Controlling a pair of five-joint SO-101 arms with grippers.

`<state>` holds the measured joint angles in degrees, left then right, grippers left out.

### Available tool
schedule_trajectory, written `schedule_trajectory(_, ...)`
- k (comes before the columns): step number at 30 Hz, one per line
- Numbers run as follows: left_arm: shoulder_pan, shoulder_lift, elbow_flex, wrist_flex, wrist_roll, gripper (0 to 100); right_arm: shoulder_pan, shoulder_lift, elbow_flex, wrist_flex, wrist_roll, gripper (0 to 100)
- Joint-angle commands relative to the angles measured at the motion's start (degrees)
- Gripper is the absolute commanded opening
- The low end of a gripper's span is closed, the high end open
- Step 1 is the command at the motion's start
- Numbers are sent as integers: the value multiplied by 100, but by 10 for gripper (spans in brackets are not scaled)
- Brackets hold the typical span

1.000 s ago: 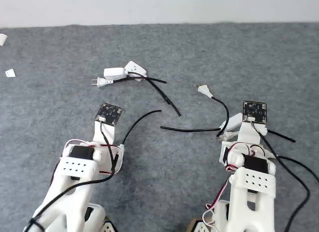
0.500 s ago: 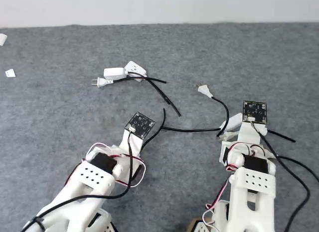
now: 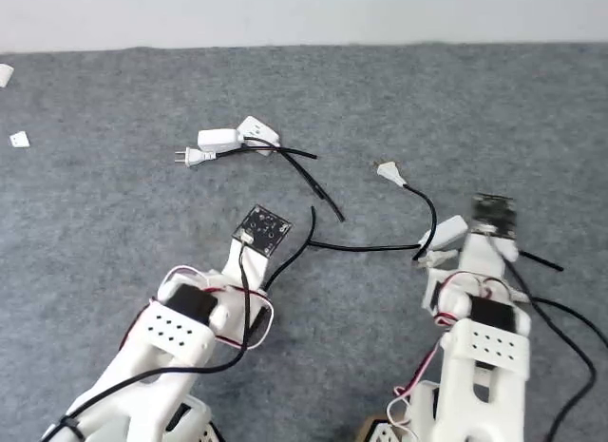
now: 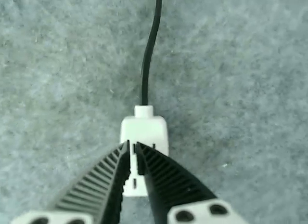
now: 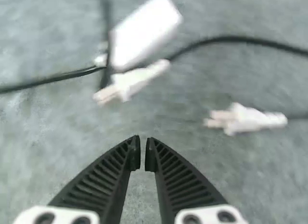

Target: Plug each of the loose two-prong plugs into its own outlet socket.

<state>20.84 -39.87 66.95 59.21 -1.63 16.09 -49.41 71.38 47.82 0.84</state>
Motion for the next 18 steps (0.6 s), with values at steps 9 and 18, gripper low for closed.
schedule_trajectory(9, -624, -264, -22, -79, -545, 180, 1569, -110, -554, 268, -378, 41)
schedule_trajectory(18, -712, -976, 813, -633, -1152, 181, 2791, -101, -545, 321, -2136, 214)
